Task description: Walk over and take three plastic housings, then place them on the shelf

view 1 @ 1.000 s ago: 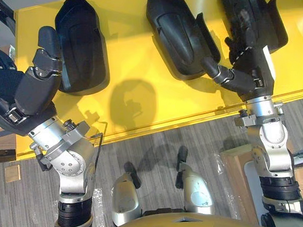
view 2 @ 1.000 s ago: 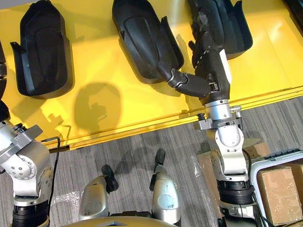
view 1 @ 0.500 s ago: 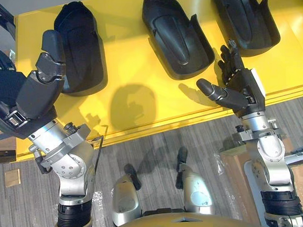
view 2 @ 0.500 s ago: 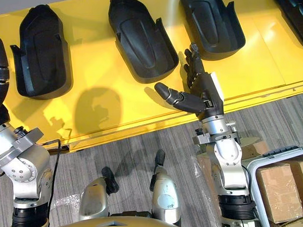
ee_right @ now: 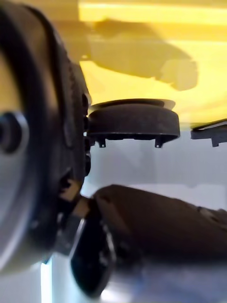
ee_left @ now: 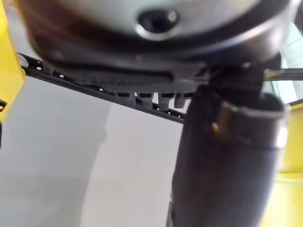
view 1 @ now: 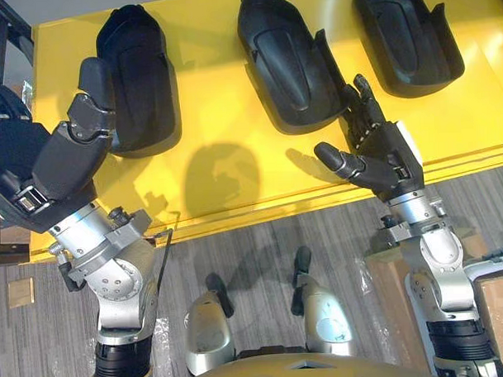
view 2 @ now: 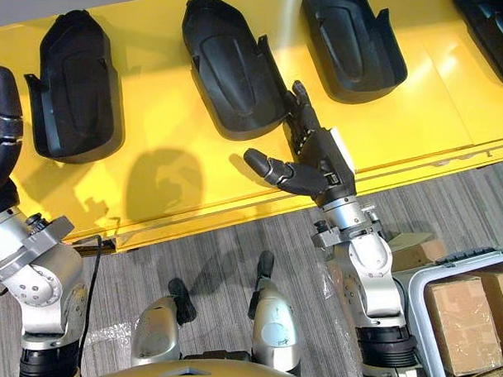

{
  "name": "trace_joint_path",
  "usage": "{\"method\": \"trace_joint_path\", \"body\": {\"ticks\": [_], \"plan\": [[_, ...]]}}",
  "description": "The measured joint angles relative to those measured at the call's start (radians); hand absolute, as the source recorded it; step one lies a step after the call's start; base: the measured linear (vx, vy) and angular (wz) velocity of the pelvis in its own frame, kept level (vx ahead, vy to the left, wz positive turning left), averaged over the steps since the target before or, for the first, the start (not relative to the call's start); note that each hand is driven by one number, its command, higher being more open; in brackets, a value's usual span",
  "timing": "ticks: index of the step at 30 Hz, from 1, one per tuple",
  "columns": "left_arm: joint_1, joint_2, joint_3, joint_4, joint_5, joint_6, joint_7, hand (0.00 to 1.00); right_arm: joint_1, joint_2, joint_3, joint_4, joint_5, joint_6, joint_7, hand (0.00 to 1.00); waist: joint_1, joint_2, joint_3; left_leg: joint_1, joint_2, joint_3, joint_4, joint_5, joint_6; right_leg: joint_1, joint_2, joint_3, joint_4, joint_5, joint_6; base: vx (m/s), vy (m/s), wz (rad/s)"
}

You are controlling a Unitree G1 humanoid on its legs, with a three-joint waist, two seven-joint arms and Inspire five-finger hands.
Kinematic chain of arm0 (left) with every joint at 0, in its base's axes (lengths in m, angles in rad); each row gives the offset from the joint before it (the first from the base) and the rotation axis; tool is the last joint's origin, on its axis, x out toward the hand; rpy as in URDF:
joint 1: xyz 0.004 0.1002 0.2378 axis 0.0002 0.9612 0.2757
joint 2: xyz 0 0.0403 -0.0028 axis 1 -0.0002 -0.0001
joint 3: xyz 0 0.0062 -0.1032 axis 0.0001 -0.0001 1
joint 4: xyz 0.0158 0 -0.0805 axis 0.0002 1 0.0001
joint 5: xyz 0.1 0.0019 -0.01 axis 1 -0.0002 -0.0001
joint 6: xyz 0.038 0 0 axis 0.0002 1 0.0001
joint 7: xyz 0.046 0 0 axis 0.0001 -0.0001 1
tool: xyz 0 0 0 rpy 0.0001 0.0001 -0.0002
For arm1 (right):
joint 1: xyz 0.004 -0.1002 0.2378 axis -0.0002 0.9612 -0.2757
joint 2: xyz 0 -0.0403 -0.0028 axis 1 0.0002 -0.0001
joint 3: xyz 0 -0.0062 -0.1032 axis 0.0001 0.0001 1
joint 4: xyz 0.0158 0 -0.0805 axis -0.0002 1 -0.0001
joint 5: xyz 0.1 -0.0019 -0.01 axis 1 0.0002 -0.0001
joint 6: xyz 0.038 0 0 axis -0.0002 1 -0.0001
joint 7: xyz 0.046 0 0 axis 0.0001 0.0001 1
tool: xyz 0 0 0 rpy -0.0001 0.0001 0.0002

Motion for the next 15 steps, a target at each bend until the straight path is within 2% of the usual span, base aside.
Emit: {"method": "trace_joint_path", "body": {"ticks": [15], "plan": [[0.003,-0.002,0.002,0.0,0.0,-0.001,-0.039,1.0,0.017,0.003,0.026,0.014,0.01,-0.002,0.005,1.0,0.003,0.002,-0.006,0.016,-0.008,-0.02,-0.048,0.039,-0.005,0.013,0.001,-0.023,0.0,-0.004,-0.005,-0.01,-0.011,0.04]]}}
